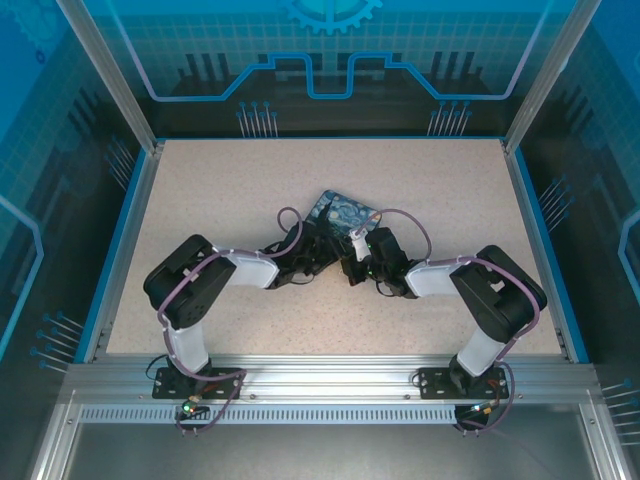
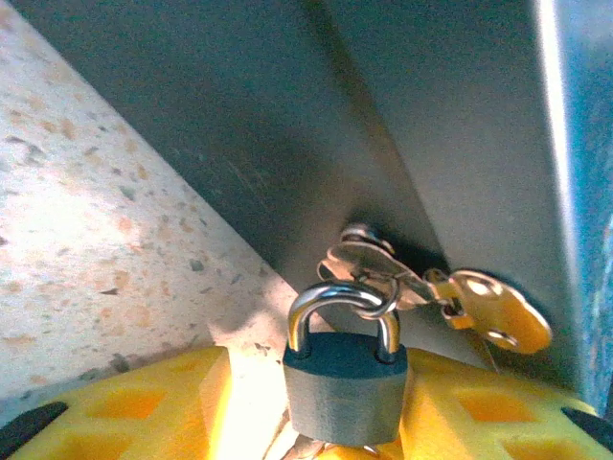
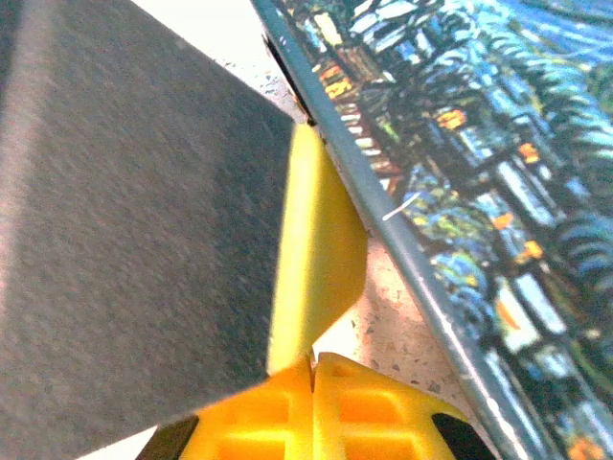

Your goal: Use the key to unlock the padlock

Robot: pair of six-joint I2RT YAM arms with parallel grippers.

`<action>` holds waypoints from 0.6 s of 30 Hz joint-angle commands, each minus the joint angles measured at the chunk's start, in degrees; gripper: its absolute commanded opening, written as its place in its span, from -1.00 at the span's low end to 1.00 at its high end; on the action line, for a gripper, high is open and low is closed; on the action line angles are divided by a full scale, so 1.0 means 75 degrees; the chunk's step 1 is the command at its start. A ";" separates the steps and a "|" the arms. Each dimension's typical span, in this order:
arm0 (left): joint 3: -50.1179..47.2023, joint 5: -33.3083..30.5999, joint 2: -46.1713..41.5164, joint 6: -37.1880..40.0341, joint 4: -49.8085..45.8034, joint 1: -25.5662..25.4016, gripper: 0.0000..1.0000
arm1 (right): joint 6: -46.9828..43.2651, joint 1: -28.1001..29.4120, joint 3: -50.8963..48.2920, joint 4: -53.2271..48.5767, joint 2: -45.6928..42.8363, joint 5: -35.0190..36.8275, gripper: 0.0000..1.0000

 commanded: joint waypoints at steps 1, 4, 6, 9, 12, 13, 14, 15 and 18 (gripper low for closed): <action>-0.0208 -0.0504 -0.0270 0.0080 0.0449 -0.0051 0.02 | 0.0033 -0.0024 0.0223 0.0247 0.0087 -0.0233 -1.00; -0.0173 -0.0578 -0.0272 0.0172 0.0436 -0.0074 0.04 | 0.0033 -0.0024 0.0223 0.0236 0.0075 -0.0219 -1.00; -0.0145 -0.0588 -0.0271 0.0215 0.0432 -0.0072 0.04 | 0.0033 -0.0024 0.0223 0.0235 0.0086 -0.0216 -1.00; -0.0139 -0.0603 -0.0229 0.0199 0.0464 -0.0069 0.04 | 0.0039 -0.0024 0.0235 0.0238 0.0088 -0.0219 -1.00; -0.0150 -0.0635 -0.0189 0.0172 0.0561 -0.0071 0.02 | 0.0033 -0.0024 0.0222 0.0238 0.0093 -0.0218 -1.00; -0.0130 -0.0656 -0.0179 0.0175 0.0581 -0.0071 -0.01 | 0.0033 -0.0024 0.0235 0.0235 0.0095 -0.0219 -1.00; -0.0112 -0.0661 -0.0167 0.0175 0.0595 -0.0076 -0.04 | 0.0033 -0.0024 0.0235 0.0238 0.0099 -0.0219 -1.00; -0.0093 -0.0643 -0.0159 0.0172 0.0606 -0.0073 -0.06 | 0.0033 -0.0024 0.0235 0.0242 0.0101 -0.0216 -1.00; -0.0028 -0.0614 -0.0134 0.0151 0.0651 -0.0077 -0.14 | 0.0033 -0.0024 0.0234 0.0241 0.0098 -0.0209 -1.00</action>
